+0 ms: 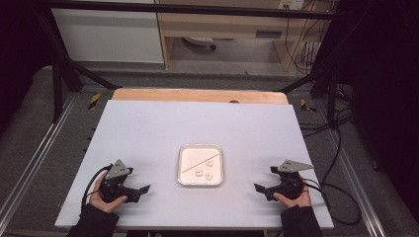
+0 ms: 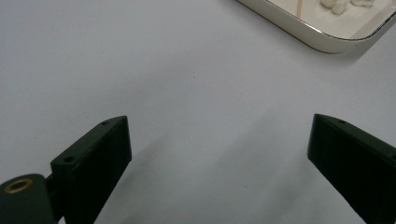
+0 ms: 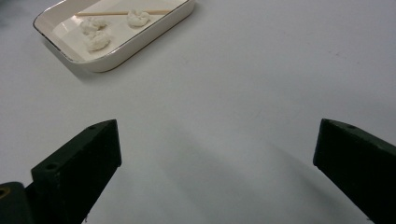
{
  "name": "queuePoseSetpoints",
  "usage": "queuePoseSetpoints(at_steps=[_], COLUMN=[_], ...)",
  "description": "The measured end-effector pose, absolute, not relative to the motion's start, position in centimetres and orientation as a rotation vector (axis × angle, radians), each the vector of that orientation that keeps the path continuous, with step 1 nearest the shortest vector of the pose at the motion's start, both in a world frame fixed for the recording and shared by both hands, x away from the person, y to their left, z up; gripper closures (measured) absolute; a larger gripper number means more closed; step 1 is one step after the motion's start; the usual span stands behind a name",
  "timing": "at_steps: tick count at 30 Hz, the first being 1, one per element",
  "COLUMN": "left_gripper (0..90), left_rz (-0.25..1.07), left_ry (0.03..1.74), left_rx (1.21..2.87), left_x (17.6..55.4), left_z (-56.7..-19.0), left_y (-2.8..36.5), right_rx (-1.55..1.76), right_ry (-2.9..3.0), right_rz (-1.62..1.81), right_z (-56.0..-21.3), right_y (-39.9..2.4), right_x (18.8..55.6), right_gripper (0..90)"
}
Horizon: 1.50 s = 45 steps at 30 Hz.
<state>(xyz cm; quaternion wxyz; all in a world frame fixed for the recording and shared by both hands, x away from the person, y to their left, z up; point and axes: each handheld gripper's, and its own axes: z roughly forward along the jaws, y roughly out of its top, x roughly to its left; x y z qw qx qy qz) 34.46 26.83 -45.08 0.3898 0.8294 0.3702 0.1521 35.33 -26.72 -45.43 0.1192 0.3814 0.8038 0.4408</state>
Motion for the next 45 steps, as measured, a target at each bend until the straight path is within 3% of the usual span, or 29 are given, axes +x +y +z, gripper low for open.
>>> queuePoseSetpoints(at_steps=[45], left_gripper=[6.2], left_rz=[0.381], left_ry=[0.905], left_rx=[2.141], left_x=[34.8], left_z=[-44.4], left_y=[24.1], right_rx=[1.106], right_ry=[2.374], right_rz=[1.261], right_z=[-45.7], right_y=[-26.5], right_x=[35.5], right_gripper=[1.5])
